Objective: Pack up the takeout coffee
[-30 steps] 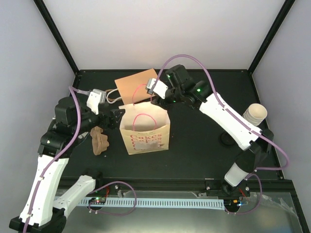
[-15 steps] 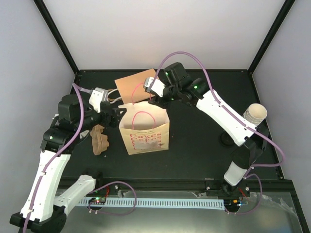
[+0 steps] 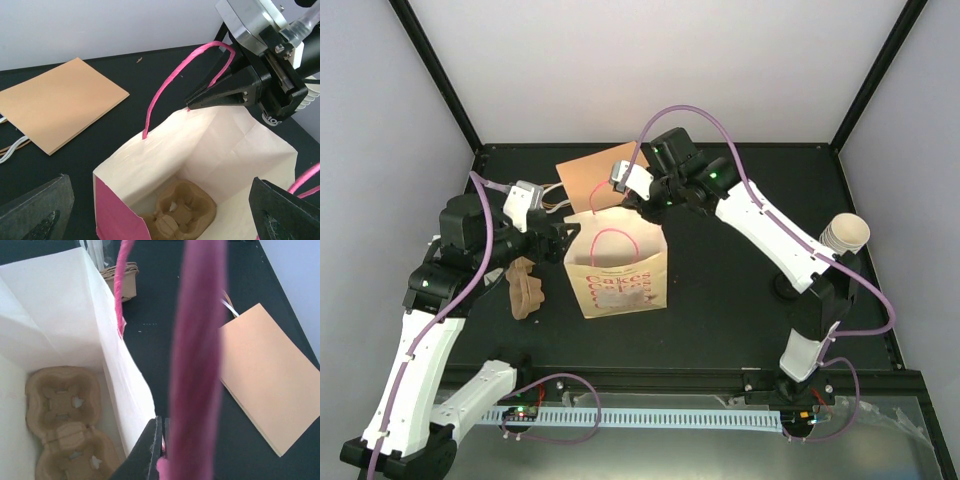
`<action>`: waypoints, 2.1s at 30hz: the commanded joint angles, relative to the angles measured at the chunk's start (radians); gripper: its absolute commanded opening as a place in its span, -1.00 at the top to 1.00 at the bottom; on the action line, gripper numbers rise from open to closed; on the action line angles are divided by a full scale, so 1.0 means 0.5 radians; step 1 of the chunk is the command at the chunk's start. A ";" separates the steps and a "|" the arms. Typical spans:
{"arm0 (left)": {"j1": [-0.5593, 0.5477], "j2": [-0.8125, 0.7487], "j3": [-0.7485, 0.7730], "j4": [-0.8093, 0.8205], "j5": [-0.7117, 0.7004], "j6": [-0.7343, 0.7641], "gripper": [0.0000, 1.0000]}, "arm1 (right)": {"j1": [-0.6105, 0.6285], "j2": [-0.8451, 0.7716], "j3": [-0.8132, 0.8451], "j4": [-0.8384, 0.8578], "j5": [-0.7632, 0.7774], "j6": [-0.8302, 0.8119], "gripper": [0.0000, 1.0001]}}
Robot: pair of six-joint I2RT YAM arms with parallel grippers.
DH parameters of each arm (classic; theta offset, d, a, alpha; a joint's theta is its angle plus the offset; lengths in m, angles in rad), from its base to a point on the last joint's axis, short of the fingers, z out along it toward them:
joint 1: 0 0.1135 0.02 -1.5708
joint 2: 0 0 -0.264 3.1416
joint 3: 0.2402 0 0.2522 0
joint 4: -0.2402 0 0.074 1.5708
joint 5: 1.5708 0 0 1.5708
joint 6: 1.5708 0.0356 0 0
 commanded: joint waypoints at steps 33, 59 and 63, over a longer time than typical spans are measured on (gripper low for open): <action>-0.004 -0.012 -0.160 -0.112 -0.048 -0.186 -0.97 | -0.678 -0.148 0.011 0.144 0.280 0.178 0.38; -0.004 0.107 -0.525 -0.174 -0.172 -0.547 -0.97 | -0.675 -1.519 -1.283 0.623 0.938 1.968 -1.00; -0.004 0.086 -0.590 -0.134 -0.146 -0.574 -0.98 | -0.675 -1.619 -1.453 0.473 0.898 2.049 -1.00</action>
